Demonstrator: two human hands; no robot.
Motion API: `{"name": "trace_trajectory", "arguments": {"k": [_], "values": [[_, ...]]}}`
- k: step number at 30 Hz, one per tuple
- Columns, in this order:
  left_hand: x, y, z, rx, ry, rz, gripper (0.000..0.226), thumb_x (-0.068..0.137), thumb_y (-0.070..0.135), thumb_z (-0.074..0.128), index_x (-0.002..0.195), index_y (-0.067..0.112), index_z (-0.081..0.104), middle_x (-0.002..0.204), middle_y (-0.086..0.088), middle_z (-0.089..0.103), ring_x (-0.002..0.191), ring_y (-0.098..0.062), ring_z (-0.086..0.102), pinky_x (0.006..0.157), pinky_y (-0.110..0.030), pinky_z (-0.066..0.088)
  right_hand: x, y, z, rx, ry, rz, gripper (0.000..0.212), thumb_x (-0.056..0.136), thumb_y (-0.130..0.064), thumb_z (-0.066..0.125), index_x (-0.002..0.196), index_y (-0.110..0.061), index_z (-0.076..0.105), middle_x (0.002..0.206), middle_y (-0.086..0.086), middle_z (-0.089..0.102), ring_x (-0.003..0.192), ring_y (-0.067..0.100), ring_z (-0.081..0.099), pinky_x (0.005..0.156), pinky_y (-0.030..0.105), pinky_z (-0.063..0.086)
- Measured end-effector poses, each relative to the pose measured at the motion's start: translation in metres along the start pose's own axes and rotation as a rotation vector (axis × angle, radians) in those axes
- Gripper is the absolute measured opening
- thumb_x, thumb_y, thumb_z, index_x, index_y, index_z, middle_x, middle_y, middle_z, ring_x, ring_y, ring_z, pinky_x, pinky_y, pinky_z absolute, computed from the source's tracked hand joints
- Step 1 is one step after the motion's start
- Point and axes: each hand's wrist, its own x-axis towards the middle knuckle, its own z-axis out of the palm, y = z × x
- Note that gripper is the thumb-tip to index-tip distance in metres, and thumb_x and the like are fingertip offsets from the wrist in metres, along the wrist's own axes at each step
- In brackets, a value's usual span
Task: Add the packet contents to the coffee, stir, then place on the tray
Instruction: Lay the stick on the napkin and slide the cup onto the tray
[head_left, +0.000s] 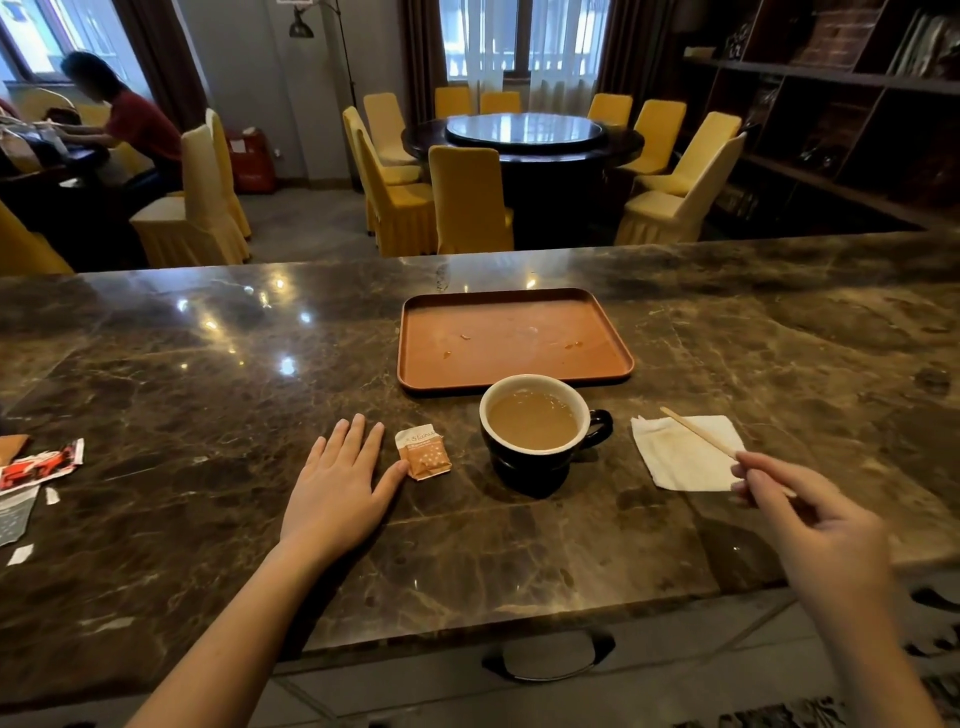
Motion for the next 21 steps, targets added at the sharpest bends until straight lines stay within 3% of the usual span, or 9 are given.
{"name": "trace_trajectory", "arguments": {"k": [7, 9, 13, 21], "values": [[0.001, -0.001, 0.0, -0.001, -0.004, 0.006, 0.073, 0.083, 0.065, 0.01, 0.143, 0.024, 0.006, 0.156, -0.003, 0.004, 0.142, -0.017, 0.0, 0.115, -0.037, 0.001, -0.028, 0.023, 0.022, -0.165, 0.059, -0.107, 0.029, 0.082, -0.004, 0.062, 0.109, -0.013, 0.065, 0.1, 0.001, 0.066, 0.095, -0.016, 0.054, 0.082, 0.003, 0.042], [0.001, -0.001, 0.001, 0.0, -0.006, 0.009, 0.072, 0.084, 0.064, 0.011, 0.143, 0.024, 0.006, 0.156, -0.003, 0.003, 0.142, -0.017, 0.0, 0.115, -0.037, 0.001, -0.032, 0.025, 0.024, -0.225, 0.036, -0.151, 0.028, 0.08, -0.004, 0.064, 0.108, -0.009, 0.066, 0.097, 0.0, 0.066, 0.093, -0.011, 0.056, 0.083, 0.002, 0.041], [0.001, -0.001, 0.001, -0.001, -0.013, 0.013, 0.073, 0.084, 0.064, 0.01, 0.143, 0.023, 0.007, 0.156, -0.004, 0.003, 0.142, -0.018, 0.0, 0.115, -0.038, 0.002, -0.038, 0.028, 0.022, -0.393, -0.027, -0.212, 0.03, 0.075, -0.002, 0.07, 0.105, -0.007, 0.068, 0.091, 0.002, 0.066, 0.089, 0.016, 0.051, 0.081, 0.006, 0.036], [0.002, -0.003, 0.003, 0.008, -0.01, 0.015, 0.075, 0.082, 0.066, 0.007, 0.143, 0.023, 0.008, 0.156, -0.004, 0.004, 0.143, -0.018, 0.001, 0.115, -0.039, 0.003, -0.036, 0.028, 0.017, -0.505, -0.149, -0.206, 0.019, 0.076, 0.003, 0.068, 0.092, -0.005, 0.073, 0.093, 0.01, 0.068, 0.089, 0.021, 0.049, 0.075, 0.024, 0.035]]}}
